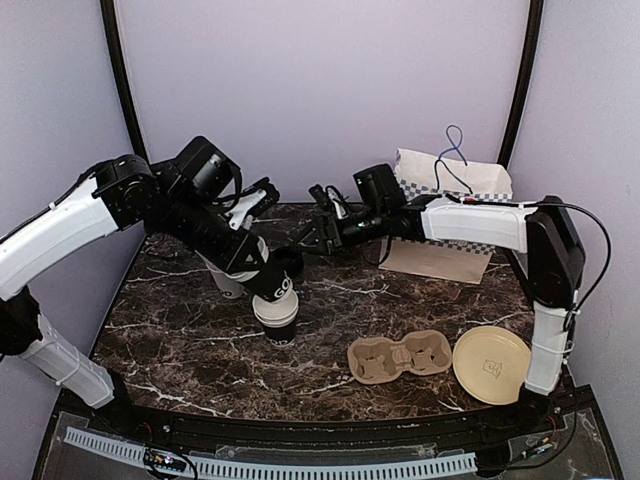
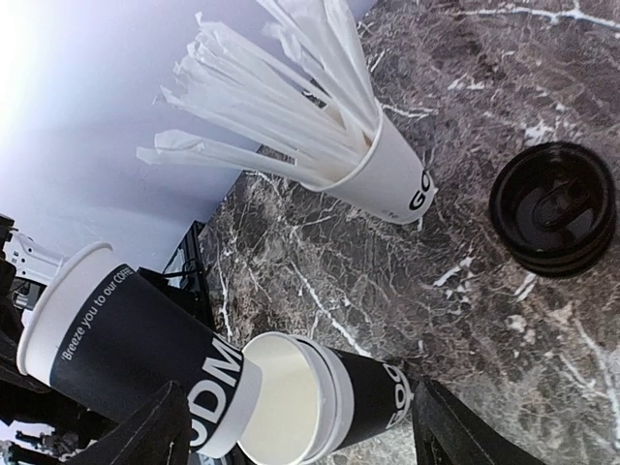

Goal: Pack the takeout coffee

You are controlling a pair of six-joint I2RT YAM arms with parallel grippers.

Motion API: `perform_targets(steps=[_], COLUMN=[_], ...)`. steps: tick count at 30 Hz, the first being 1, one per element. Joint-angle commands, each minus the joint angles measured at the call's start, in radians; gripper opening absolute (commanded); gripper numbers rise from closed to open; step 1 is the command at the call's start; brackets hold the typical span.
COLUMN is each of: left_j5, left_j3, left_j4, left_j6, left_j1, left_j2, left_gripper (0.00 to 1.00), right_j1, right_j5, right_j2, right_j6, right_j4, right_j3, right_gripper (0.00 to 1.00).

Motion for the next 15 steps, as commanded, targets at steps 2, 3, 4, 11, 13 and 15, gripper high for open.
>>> perform_targets(steps=[2, 3, 4, 11, 13, 15], left_j5=[-0.047, -0.043, -0.033, -0.108, -0.14, -0.168], left_j3=[0.169, 0.196, 0.207, 0.254, 0.235, 0.199], left_j4=[-0.091, -0.097, -0.099, -0.206, -0.207, -0.187], left_j6=[0.08, 0.088, 0.091, 0.114, 0.113, 0.119], left_j1=[-0.063, -0.075, -0.105, -0.321, -0.364, -0.393], left_j2=[0.06, 0.07, 0.077, 0.19, 0.219, 0.243], left_gripper=[0.0, 0.0, 0.0, 0.0, 0.0, 0.0], right_j1=[-0.047, -0.054, -0.066, -0.235, -0.27, -0.298], right_j5=[0.005, 0.008, -0.016, -0.107, -0.077, -0.065], right_j2=[-0.112, -0.135, -0.16, -0.354, -0.41, -0.481], right_j6=[-0.254, -0.322, -0.384, -0.663, -0.704, -0.74], right_j4=[-0.09, -0.123, -0.156, -0.377, -0.416, -0.431], right_j3=[0.021, 0.016, 0.012, -0.081, -0.119, -0.17], right_gripper=[0.79, 0.8, 0.8, 0.8, 0.8, 0.8])
